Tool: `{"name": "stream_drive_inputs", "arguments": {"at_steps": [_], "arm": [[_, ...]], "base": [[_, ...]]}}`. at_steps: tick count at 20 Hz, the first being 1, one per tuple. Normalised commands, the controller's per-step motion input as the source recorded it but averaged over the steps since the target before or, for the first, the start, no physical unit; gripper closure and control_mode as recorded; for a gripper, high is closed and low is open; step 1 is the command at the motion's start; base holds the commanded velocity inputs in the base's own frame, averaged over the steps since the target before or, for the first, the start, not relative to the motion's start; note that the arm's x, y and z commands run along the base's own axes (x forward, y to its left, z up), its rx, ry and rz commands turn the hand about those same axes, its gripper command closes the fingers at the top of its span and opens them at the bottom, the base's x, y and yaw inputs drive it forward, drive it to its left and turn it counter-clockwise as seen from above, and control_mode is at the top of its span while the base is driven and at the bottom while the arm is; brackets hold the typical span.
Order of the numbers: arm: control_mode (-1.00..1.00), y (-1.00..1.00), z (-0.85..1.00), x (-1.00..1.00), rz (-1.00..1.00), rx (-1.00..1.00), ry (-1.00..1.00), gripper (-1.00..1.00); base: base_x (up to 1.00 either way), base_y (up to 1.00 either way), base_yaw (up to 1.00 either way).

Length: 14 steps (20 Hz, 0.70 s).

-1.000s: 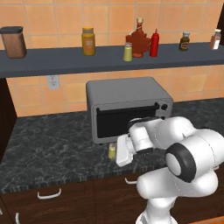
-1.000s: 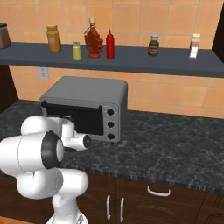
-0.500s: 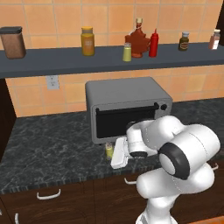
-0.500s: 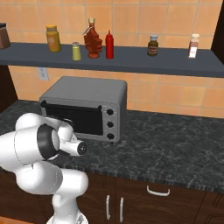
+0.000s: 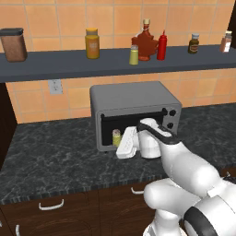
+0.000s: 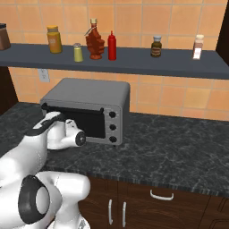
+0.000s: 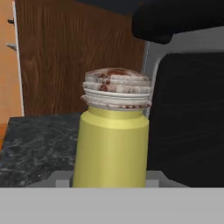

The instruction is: Put the shaker and condiment bottle from the counter next to their counterparts in the cabinet.

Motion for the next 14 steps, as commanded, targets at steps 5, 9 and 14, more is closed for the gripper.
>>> {"name": "stream_drive_inputs", "arguments": {"at_steps": [5,9,14], "arm": [[-1.00,-0.19,0.67,-0.79,-0.22,-0.14,0.35,1.00],[-1.00,-0.15,0.57,-0.49,-0.19,-0.14,0.19,1.00],[-1.00,-0.34,0.47,-0.06,-0.20,-0.02,0.06,1.00]], "base": [[0.00,0.00,0.00],[0.00,0.00,0.00],[0.00,0.00,0.00]]}}
